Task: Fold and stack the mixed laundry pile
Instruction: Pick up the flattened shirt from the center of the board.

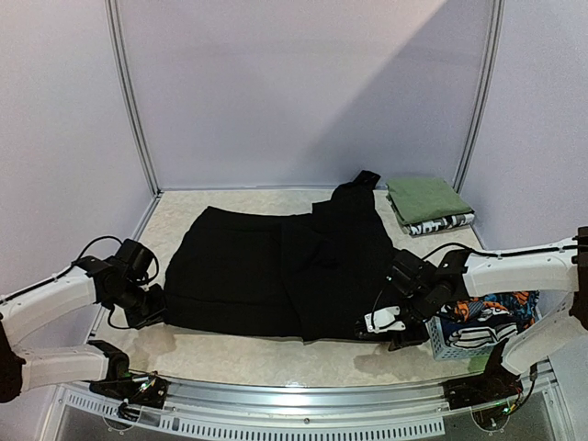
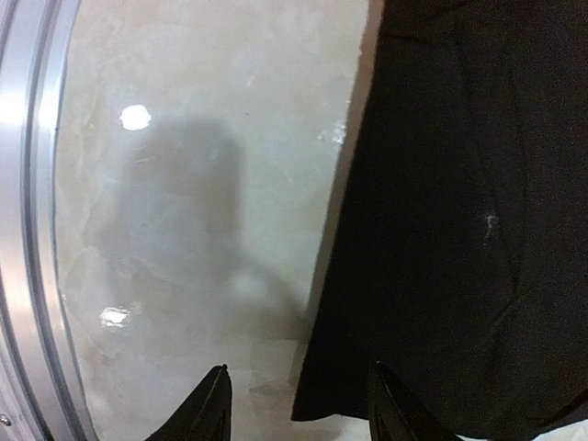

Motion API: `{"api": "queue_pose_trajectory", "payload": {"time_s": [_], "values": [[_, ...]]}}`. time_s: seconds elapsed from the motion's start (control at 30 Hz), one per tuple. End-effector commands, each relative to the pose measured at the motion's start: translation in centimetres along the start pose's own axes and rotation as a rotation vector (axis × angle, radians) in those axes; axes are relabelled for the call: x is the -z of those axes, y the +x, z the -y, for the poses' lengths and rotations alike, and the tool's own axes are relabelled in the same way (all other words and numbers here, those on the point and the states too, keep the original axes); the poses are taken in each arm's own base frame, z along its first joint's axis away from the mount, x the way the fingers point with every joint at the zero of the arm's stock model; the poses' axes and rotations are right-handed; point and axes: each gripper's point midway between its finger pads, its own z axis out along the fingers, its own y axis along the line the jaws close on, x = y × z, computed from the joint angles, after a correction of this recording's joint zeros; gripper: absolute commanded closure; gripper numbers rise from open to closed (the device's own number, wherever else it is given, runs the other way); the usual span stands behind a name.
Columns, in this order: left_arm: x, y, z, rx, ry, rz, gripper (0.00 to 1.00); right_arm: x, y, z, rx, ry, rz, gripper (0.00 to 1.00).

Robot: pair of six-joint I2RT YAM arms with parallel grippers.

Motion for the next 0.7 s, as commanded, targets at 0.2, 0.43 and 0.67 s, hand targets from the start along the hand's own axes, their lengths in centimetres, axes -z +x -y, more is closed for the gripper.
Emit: {"api": "queue_pose_trajectory", "payload": {"time_s": [0.2, 0.43, 0.67], "values": [[1.1, -0.2, 0.4, -0.005, 0.014, -0.008, 1.00, -0.9, 0.9, 2.0, 0.006, 0.102, -0.050, 0.50], [1.1, -0.2, 0.4, -0.011, 0.011, -0.010, 1.00, 0.0, 1.0, 1.0, 0.002, 0.063, -0.043, 0.47], [1.0, -0.2, 0.6, -0.022, 0.014, -0.014, 1.00, 5.9, -4.4, 8.3, -0.307, 0.066, 0.248, 0.44]]}}
